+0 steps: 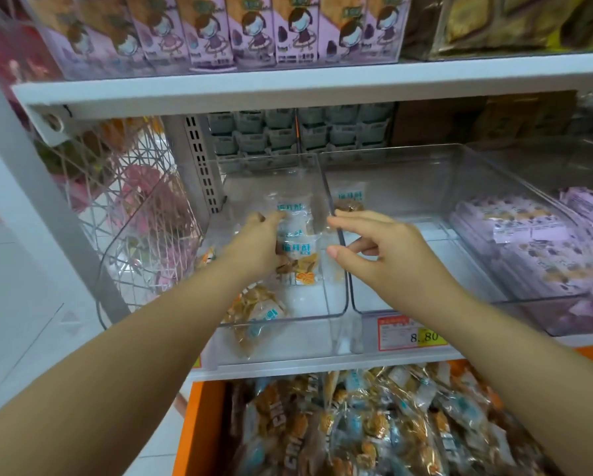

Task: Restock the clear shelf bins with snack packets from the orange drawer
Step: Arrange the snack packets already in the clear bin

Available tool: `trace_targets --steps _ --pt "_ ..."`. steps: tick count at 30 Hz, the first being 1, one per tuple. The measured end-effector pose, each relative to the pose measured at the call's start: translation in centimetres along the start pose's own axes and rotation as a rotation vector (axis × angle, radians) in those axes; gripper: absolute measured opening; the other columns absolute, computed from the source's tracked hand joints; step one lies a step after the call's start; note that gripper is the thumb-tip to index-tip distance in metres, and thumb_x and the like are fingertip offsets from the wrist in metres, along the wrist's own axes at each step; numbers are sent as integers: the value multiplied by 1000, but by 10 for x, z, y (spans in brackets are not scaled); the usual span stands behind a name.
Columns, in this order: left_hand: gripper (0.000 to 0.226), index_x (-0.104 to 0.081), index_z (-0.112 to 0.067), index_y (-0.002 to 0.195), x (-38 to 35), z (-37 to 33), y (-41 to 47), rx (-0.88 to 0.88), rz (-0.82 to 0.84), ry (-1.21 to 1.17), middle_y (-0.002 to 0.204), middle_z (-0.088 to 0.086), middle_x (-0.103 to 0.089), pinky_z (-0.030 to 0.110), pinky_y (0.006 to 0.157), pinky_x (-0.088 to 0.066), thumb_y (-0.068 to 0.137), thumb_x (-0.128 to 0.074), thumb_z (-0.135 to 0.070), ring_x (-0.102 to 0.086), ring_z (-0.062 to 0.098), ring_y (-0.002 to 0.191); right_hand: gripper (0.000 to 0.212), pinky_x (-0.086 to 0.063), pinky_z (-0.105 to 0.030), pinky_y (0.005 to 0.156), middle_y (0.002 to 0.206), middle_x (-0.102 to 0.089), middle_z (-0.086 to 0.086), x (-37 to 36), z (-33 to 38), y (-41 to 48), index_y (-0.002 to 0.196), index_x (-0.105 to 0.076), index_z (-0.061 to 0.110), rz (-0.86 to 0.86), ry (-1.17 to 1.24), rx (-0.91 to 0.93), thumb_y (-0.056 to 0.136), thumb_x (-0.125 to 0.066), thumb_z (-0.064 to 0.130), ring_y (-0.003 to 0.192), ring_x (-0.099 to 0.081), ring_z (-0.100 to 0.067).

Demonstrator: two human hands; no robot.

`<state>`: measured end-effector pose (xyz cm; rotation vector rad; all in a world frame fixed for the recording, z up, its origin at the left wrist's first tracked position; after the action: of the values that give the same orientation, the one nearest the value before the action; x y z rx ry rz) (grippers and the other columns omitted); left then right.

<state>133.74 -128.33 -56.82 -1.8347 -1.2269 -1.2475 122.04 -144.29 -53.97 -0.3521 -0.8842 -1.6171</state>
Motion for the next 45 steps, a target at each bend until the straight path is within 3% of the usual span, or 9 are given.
trace_targets --steps 8,14,17,22,25,30,35,41,45 --pt "98 -11 -27 152 1 5 -10 -16 23 -147 148 7 -19 22 82 -41 80 -75 -10 -58 20 101 39 -49 -23 90 136 -49 14 1 3 -2 127 -59 29 3 21 -13 88 -63 29 80 -64 -1" --pt "81 -31 -25 140 17 11 -17 41 -59 -133 143 7 -18 27 83 -46 76 -80 -22 -55 21 94 39 -48 -22 89 135 -48 17 3 4 -2 127 -58 30 10 24 -24 88 -63 30 79 -64 -2" --pt "70 -38 -21 137 26 16 -25 35 -47 -137 139 6 -34 28 83 -44 79 -77 -27 -55 21 101 39 -49 -25 89 136 -48 15 2 4 -3 127 -58 30 12 10 -18 88 -63 30 80 -64 -4" --pt "51 -50 -17 131 41 30 -51 45 -62 19 130 4 -50 29 90 -42 85 -71 -25 -53 21 112 37 -38 -34 103 136 -51 9 3 13 -6 127 -59 27 -13 -170 2 90 -61 30 116 -52 -13" --pt "52 -52 -16 131 46 41 -68 108 -35 -63 133 6 -51 31 96 -42 84 -71 -25 -52 22 118 30 -29 -33 102 128 -57 6 2 34 -5 120 -65 24 -52 -338 119 90 -61 23 119 -46 -19" --pt "49 -52 -19 132 46 55 -84 163 -83 -178 135 6 -53 22 83 -38 86 -70 -26 -54 21 112 32 -46 -35 95 121 -63 4 -31 66 9 122 -63 24 223 -356 147 90 -58 21 111 -56 -16" --pt "54 -50 -19 135 48 65 -81 200 -77 -248 133 5 -55 24 69 -40 85 -70 -24 -58 24 93 42 -44 -28 86 122 -60 -6 -74 73 30 131 -55 22 511 -453 108 90 -57 16 106 -55 -22" --pt "50 -44 -17 139 37 77 -75 125 -10 -147 139 11 -48 28 96 -41 91 -58 -12 -52 26 121 55 -45 -34 93 130 -52 -12 -109 66 47 137 -45 19 700 -591 89 84 -60 13 115 -51 -28" --pt "47 -46 -19 137 36 80 -74 103 10 -104 138 11 -48 25 94 -39 92 -55 -11 -52 27 120 40 -47 -39 88 111 -51 -6 -111 64 55 121 -59 20 677 -717 134 82 -67 18 106 -53 -26"
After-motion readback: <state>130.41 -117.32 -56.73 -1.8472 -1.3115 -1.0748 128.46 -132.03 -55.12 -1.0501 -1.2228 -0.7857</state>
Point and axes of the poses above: each hand's wrist, its own y-axis towards the middle knuckle, its own x-axis out of the back of the hand, z = x × y, the point moved 2 cm from there along y, towards the middle knuckle
